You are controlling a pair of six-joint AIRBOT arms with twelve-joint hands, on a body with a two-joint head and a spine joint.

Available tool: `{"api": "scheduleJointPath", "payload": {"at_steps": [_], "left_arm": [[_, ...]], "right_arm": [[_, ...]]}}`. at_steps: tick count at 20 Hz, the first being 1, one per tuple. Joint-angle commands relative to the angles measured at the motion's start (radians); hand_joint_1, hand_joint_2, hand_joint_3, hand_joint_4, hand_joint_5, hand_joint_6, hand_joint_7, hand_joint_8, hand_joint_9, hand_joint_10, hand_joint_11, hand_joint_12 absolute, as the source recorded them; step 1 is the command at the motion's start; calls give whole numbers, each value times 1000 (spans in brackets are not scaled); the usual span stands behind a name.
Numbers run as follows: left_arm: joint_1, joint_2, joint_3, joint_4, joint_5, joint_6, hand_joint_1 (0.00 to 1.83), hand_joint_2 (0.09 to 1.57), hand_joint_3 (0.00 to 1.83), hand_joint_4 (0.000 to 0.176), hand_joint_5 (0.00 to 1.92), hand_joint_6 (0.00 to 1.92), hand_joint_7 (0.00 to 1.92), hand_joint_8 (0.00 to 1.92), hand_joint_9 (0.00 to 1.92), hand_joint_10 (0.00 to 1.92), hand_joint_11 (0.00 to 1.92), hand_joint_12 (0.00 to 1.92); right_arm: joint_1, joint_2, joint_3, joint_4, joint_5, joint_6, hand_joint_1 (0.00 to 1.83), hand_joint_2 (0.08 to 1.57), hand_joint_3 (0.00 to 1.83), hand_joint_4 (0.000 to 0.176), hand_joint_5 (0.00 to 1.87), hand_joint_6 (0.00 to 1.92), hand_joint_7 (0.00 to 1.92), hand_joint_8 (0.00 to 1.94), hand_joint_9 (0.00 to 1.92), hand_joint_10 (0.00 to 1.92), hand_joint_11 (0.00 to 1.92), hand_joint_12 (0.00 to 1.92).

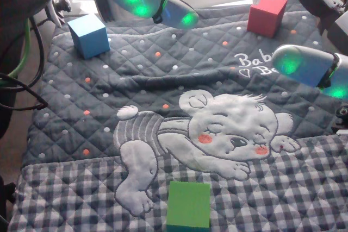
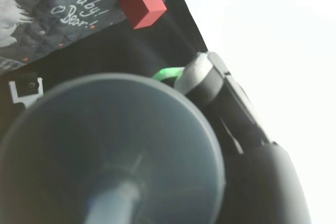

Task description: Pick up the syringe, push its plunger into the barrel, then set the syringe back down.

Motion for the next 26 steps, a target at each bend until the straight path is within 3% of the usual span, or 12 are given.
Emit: {"api": "scheduleJointPath", "payload": {"at_steps": [1, 6, 8, 10, 11, 12, 17, 18, 19, 23, 24, 26], "left_arm": [[-17, -7, 1, -35, -99, -13, 429, 1471, 8, 0, 503, 1300, 809, 1594, 1086, 1795, 1173, 1918], [-10, 4, 0, -20, -82, -13, 304, 1509, 0, 0, 612, 921, 845, 1244, 1033, 1523, 1072, 1751], [-6, 17, -5, -17, -76, -13, 371, 1503, 0, 0, 621, 904, 864, 1505, 1116, 1738, 1191, 1877], [-2, 32, -12, -17, -70, -14, 379, 1504, 0, 0, 601, 1038, 909, 1733, 1184, 1870, 1280, 1919], [1, 41, -17, -17, -68, -14, 739, 1443, 1, 0, 506, 1590, 925, 1688, 1215, 1839, 1306, 1921], [1, 44, -19, -17, -67, -14, 779, 1447, 3, 0, 464, 1739, 938, 1815, 1248, 1905, 1361, 1921], [3, 50, -22, -16, -63, -14, 849, 1428, 0, 0, 482, 1722, 926, 1403, 1161, 1672, 1212, 1863], [5, 52, -22, -16, -62, -14, 544, 1483, 4, 0, 538, 1193, 947, 1330, 1166, 1626, 1199, 1840], [7, 54, -23, -16, -62, -14, 431, 1499, 2, 0, 609, 1004, 977, 1423, 1200, 1677, 1228, 1864], [17, 55, -31, 1, -53, -14, 449, 1500, 0, 0, 723, 641, 1042, 1136, 1222, 1404, 1204, 1689], [18, 55, -33, 6, -51, -14, 842, 1402, 0, 0, 591, 1407, 1023, 828, 1199, 1112, 1160, 1524], [26, 55, -41, 26, -43, -14, 975, 1373, 0, 0, 554, 1598, 1111, 589, 1248, 900, 1148, 1435]], "right_arm": [[16, 7, -4, -72, 109, 10, 30, 846, 15, 0, 0, 0, 0, 0, 10, 2, 20, 1], [18, 54, -3, -72, 109, 10, 16, 851, 5, 0, 0, 0, 1, 0, 4, 0, 4, 0], [18, 78, -3, -72, 109, 10, 30, 879, 15, 0, 0, 0, 0, 0, 0, 0, 0, 0], [18, 96, -3, -68, 109, 9, 47, 870, 7, 0, 0, 0, 0, 0, 0, 0, 2, 1], [18, 106, -4, -67, 109, 9, 89, 861, 2, 0, 0, 0, 0, 0, 0, 0, 3, 1], [18, 113, -6, -65, 109, 9, 121, 852, 0, 0, 0, 0, 0, 0, 0, 0, 10, 4], [14, 131, -9, -62, 109, 8, 120, 790, 0, 0, 11, 4, 30, 10, 31, 11, 43, 17], [14, 136, -11, -62, 109, 7, 143, 790, 0, 0, 26, 9, 47, 14, 43, 13, 55, 21], [14, 142, -12, -61, 109, 5, 149, 785, 0, 0, 25, 7, 50, 14, 39, 10, 46, 17], [14, 176, -27, -60, 109, -15, 150, 782, 0, 0, 26, 7, 44, 7, 36, 5, 33, 9], [14, 176, -28, -60, 110, -16, 147, 804, 0, 0, 4, 1, 9, 1, 6, 0, 6, 1], [14, 176, -31, -60, 110, -22, 173, 792, 0, 0, 5, 2, 17, 6, 7, 3, 5, 2]]}}
